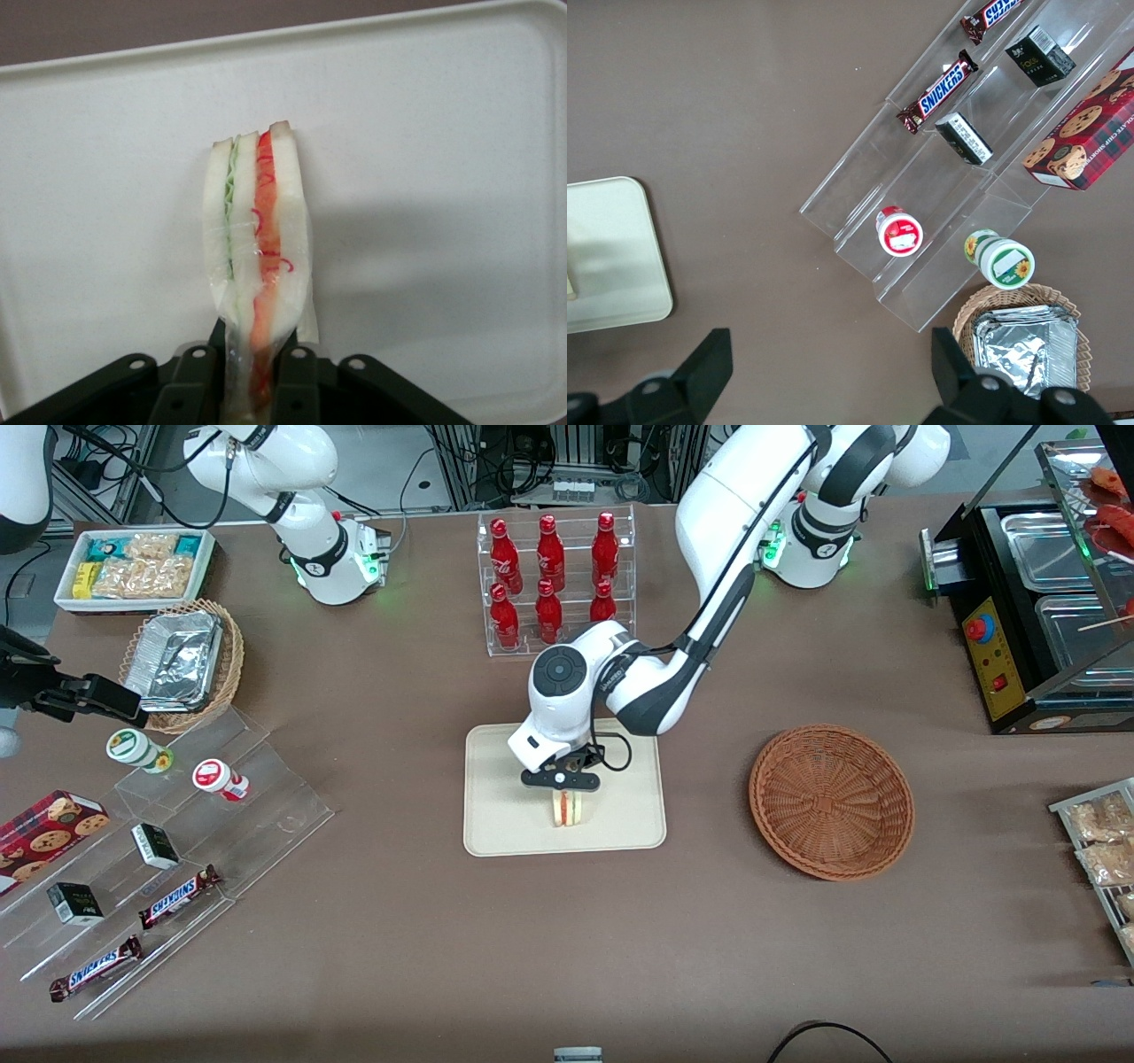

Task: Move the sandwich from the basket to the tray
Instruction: 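Lower the sandwich onto the tray and open the left gripper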

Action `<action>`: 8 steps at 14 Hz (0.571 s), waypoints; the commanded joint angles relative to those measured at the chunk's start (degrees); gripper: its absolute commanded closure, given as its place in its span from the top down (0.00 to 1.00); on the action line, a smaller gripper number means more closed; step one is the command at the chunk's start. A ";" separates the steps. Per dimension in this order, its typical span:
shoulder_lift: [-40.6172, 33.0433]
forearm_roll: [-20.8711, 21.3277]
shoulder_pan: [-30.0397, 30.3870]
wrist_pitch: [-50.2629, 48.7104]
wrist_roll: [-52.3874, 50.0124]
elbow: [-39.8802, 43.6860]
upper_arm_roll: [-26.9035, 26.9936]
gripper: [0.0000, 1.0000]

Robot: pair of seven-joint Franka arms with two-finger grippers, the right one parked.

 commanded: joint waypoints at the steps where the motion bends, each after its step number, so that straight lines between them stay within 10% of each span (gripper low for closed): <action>1: 0.65 1.43 -1.25 -0.17 -1.38 1.80 0.90 1.00; 8: -9.09 0.38 3.12 -9.03 -1.73 1.80 1.25 1.00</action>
